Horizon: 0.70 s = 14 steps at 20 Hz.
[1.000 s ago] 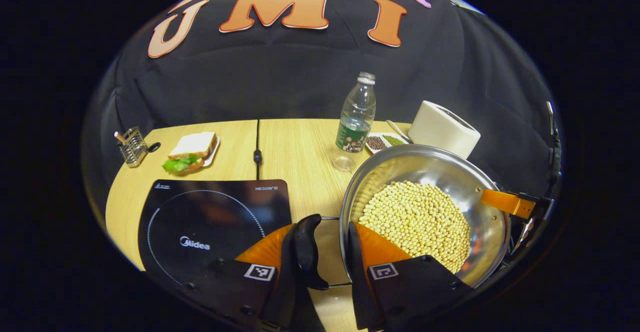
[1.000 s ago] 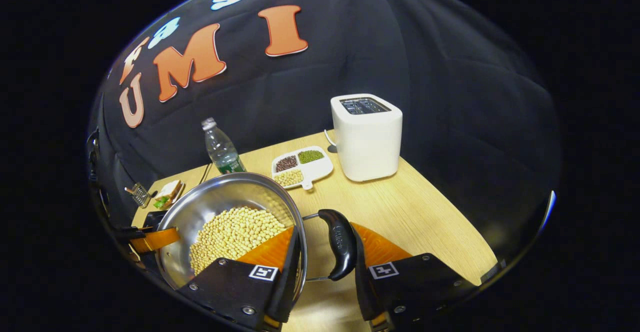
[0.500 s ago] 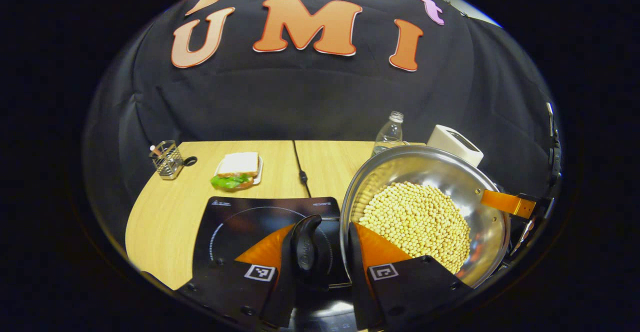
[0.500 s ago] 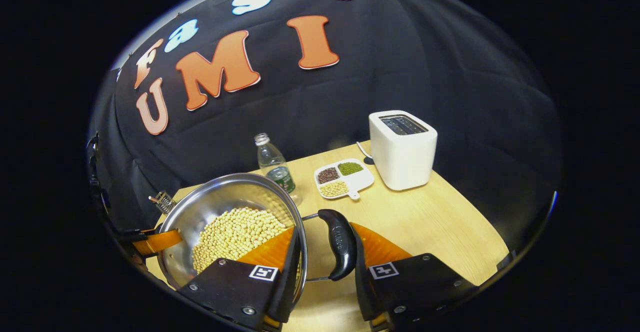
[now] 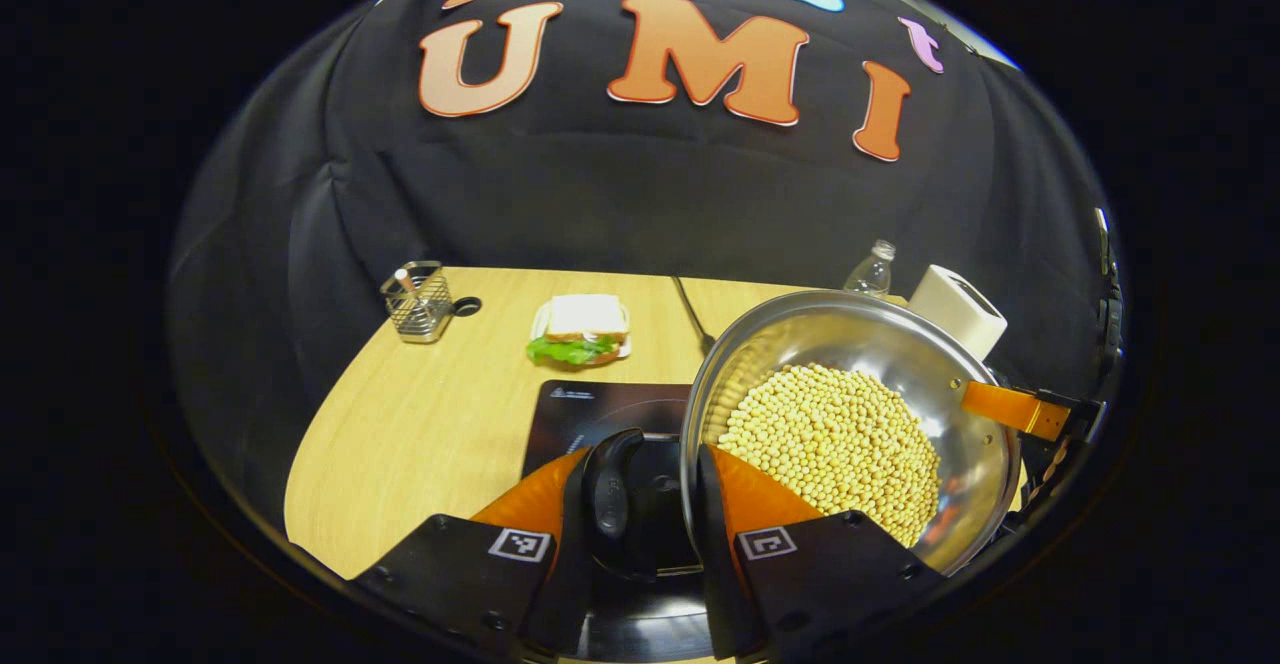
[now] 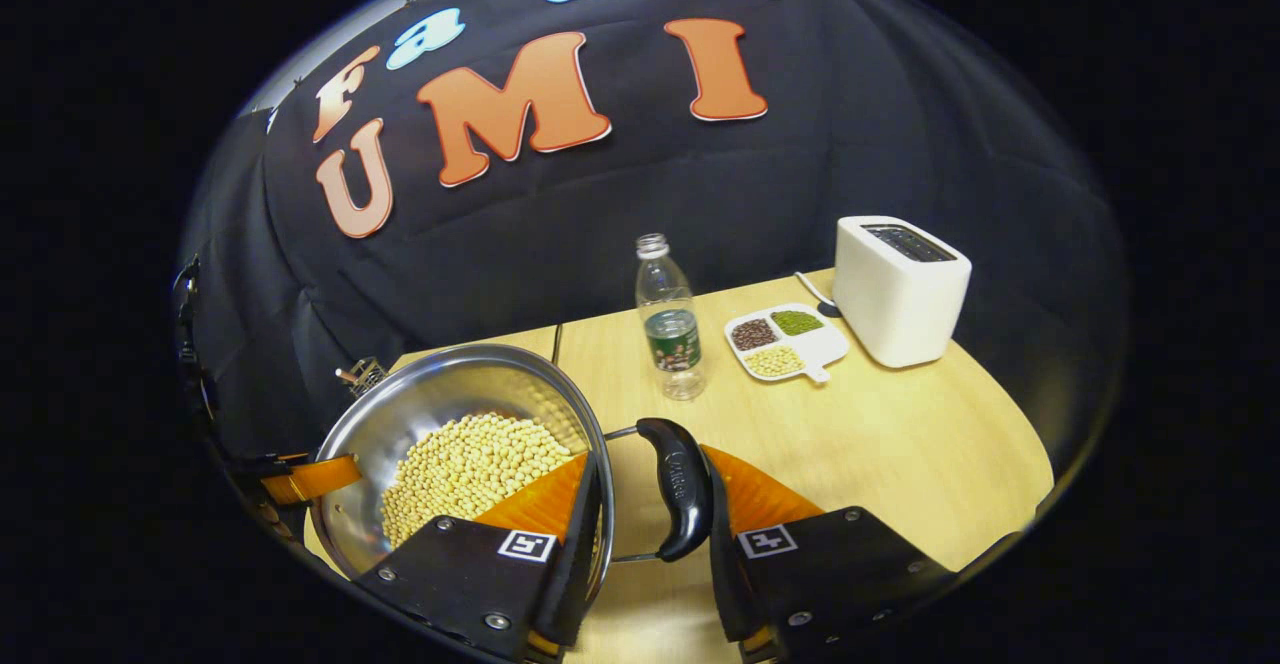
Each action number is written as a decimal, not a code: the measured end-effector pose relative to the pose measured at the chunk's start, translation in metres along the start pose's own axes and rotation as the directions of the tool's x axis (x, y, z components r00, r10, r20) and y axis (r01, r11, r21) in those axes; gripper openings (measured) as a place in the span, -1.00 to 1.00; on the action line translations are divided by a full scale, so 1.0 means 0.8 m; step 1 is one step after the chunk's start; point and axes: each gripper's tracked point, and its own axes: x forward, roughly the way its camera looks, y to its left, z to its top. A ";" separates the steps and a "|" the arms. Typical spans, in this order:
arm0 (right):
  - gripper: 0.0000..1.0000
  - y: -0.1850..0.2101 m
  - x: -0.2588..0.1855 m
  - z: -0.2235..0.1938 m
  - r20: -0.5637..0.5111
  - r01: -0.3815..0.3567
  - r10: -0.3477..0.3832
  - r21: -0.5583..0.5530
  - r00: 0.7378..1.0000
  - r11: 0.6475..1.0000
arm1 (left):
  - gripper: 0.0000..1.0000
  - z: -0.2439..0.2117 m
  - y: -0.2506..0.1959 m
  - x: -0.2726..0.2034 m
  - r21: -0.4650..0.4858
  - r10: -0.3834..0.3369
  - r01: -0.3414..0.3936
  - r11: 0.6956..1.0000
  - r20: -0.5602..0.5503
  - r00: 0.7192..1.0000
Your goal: First push the handle of the pot to place it horizontally, then grasp the pot with both hands and set it on the induction cooktop.
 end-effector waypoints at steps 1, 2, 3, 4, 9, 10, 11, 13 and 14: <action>-0.06 0.010 0.004 -0.004 -0.005 -0.008 0.008 -0.007 1.000 1.000 | 0.14 -0.005 0.012 -0.001 -0.004 0.008 -0.008 1.000 -0.005 1.000; 0.03 0.022 0.009 -0.010 -0.014 -0.018 0.017 -0.011 1.000 1.000 | 0.14 -0.008 0.025 -0.002 -0.010 0.016 -0.016 1.000 -0.010 1.000; 0.03 0.031 0.013 -0.016 -0.026 -0.026 0.026 -0.014 0.999 1.000 | 0.14 -0.011 0.037 -0.001 -0.014 0.024 -0.024 1.000 -0.016 1.000; 0.05 0.041 0.018 -0.022 -0.036 -0.033 0.033 -0.015 0.999 0.999 | 0.14 -0.014 0.049 0.001 -0.017 0.033 -0.033 0.999 -0.021 0.999; 0.04 0.069 0.037 -0.049 -0.073 -0.046 0.045 -0.015 0.996 0.999 | 0.08 -0.032 0.085 0.014 -0.027 0.052 -0.053 0.998 -0.048 0.998; 0.05 0.072 0.040 -0.053 -0.078 -0.047 0.046 -0.015 0.996 0.999 | 0.09 -0.037 0.090 0.018 -0.025 0.050 -0.052 0.998 -0.052 0.997; 0.05 0.075 0.043 -0.058 -0.085 -0.051 0.049 -0.015 0.995 0.999 | 0.02 -0.039 0.095 0.020 -0.025 0.047 -0.049 0.999 -0.054 0.997; 0.04 0.078 0.044 -0.065 -0.092 -0.057 0.055 -0.014 0.994 0.998 | 0.02 -0.047 0.104 0.024 -0.022 0.043 -0.045 0.999 -0.061 0.997; 0.04 0.079 0.046 -0.072 -0.103 -0.056 0.055 -0.016 0.993 0.998 | 0.02 -0.052 0.107 0.029 -0.023 0.043 -0.045 0.999 -0.068 0.997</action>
